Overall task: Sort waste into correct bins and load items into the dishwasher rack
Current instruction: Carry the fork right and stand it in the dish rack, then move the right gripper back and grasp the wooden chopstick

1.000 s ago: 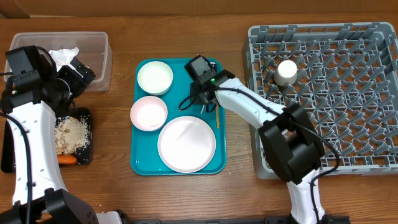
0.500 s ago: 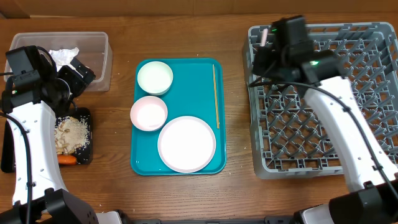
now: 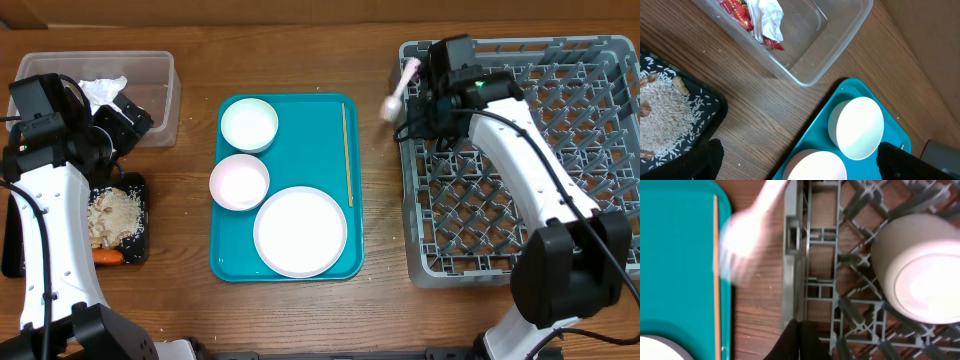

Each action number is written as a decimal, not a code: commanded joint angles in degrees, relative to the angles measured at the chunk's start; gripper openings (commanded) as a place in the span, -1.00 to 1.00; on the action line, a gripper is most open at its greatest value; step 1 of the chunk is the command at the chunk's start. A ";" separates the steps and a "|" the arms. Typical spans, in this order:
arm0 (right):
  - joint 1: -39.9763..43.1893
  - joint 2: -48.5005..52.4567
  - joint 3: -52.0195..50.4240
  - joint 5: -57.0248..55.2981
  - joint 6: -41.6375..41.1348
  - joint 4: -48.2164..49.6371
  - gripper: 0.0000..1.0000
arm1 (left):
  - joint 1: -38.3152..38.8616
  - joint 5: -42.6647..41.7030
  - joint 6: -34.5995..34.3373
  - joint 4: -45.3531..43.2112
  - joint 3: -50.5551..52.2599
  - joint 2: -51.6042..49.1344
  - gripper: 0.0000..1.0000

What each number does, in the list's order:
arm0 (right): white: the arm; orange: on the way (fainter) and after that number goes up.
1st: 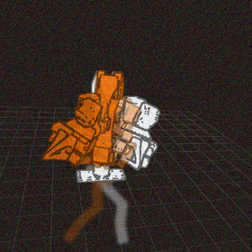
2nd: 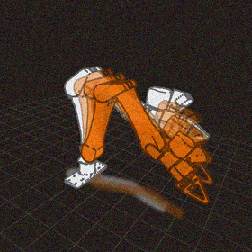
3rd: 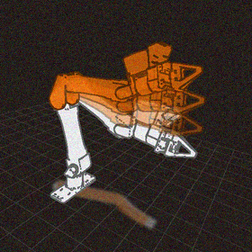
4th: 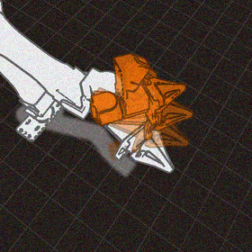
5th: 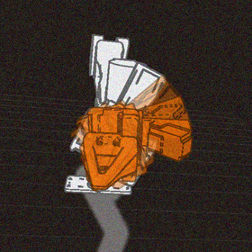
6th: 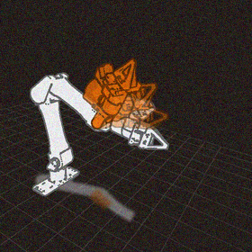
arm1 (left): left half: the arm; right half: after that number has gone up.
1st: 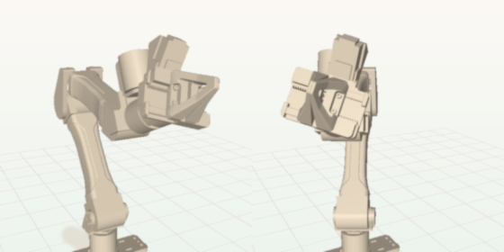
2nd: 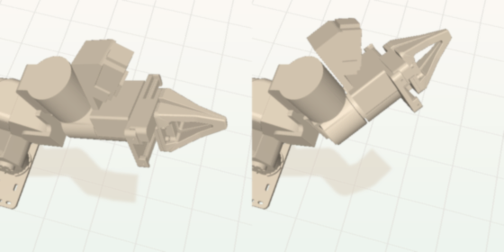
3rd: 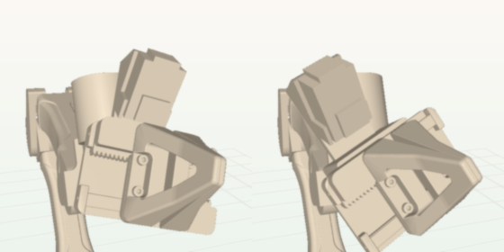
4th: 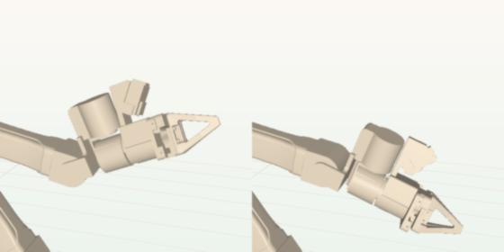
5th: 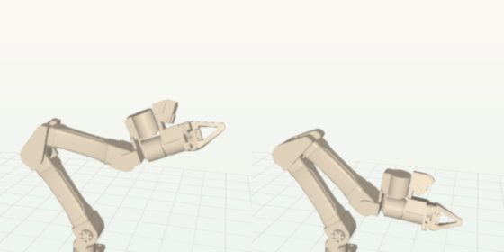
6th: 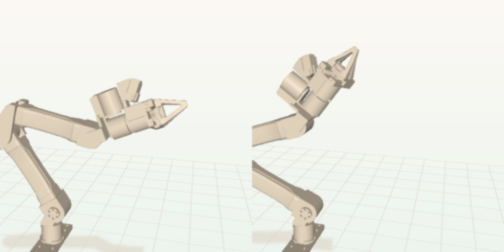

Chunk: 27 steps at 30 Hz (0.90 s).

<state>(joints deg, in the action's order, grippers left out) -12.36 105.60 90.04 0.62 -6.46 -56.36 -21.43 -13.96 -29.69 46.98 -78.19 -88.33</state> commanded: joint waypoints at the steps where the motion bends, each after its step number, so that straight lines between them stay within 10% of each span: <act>1: 0.33 -1.46 0.46 -0.35 -3.06 0.39 -0.91 | -0.31 -0.48 -0.31 -0.04 -0.37 -0.28 1.00; 13: -1.73 -2.64 0.46 14.82 -5.99 0.96 -0.24 | -0.31 -0.48 -0.31 -0.04 -0.37 -0.28 1.00; 18: -8.50 -2.62 0.35 16.79 -6.05 4.81 1.00 | -0.31 -0.48 -0.31 -0.04 -0.37 -0.28 1.00; 27: -20.26 3.45 0.17 -1.77 -17.00 10.86 0.98 | -0.31 -0.48 -0.31 -0.04 -0.37 -0.28 1.00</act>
<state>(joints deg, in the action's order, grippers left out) -31.62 105.51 90.04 6.94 -18.76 -47.03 -21.43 -13.98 -29.69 46.96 -78.19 -88.33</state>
